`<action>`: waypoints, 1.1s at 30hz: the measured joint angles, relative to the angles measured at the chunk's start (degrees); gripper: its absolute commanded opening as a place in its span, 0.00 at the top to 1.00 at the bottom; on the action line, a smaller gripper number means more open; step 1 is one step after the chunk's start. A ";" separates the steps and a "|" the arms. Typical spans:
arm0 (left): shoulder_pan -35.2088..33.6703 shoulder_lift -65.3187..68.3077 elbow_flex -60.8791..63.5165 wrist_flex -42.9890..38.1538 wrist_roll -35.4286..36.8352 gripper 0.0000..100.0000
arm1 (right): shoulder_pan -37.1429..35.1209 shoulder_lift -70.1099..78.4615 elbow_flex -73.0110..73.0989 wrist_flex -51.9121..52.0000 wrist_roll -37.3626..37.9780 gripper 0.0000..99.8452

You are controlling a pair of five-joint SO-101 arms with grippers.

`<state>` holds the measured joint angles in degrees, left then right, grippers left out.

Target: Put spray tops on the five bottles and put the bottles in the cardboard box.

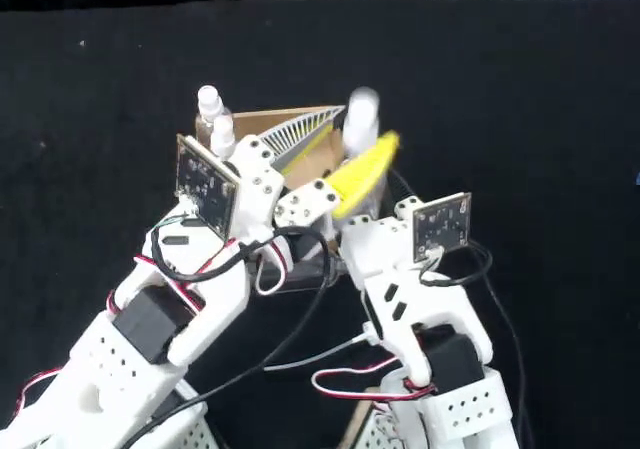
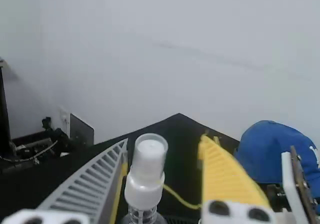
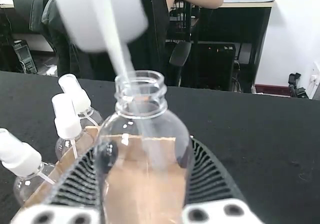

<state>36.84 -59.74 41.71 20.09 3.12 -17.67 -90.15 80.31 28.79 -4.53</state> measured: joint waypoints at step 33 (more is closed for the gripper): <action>-52.04 -10.90 3.69 21.27 4.13 0.70 | 0.00 8.53 -7.03 -16.26 -0.09 0.99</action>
<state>-15.21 -70.64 45.41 41.36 7.25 -17.67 -81.63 73.27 12.53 -4.62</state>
